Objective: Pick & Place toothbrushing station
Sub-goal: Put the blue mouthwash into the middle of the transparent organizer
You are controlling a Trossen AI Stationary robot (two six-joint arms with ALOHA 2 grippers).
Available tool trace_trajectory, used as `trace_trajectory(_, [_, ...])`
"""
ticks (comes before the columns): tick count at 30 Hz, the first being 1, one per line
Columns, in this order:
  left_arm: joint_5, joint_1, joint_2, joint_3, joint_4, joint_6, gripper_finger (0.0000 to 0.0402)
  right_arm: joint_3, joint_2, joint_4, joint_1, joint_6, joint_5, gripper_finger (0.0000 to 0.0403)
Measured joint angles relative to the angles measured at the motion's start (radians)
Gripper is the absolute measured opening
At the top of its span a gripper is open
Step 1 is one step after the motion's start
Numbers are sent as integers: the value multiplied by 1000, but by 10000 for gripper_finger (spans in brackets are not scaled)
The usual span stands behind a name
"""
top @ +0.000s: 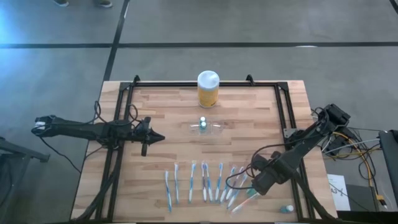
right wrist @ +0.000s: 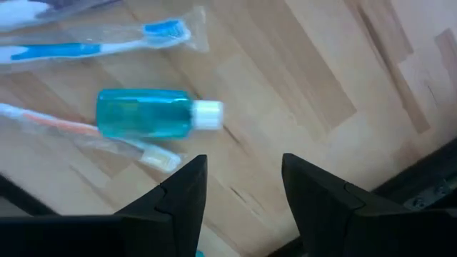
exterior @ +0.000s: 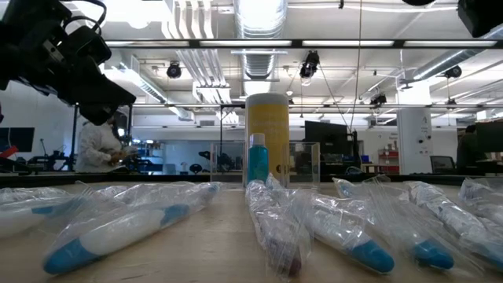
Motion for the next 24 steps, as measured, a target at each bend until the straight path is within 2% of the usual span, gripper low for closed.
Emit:
trace_trajectory(4, [0, 0, 0, 0, -3, 3, 12, 15, 0, -4, 1, 0, 53, 175])
trace_trajectory(16, [-1, 0, 0, 0, -3, 13, 12, 24, -3, -13, 13, -128, 48, 173])
trace_trajectory(18, [-1, 0, 0, 0, -3, 13, 12, 53, -15, -12, 19, -116, 17, 173])
trace_trajectory(20, [-1, 0, 0, 0, -3, 15, 12, 90, -24, -13, 28, -108, -65, 173])
trace_trajectory(22, [-1, 0, 0, 0, -3, 24, 12, 126, -23, -12, 50, -148, -148, 173])
trace_trajectory(24, [-1, 0, 0, 0, -6, 37, 12, 158, -16, -12, 96, -188, -174, 173])
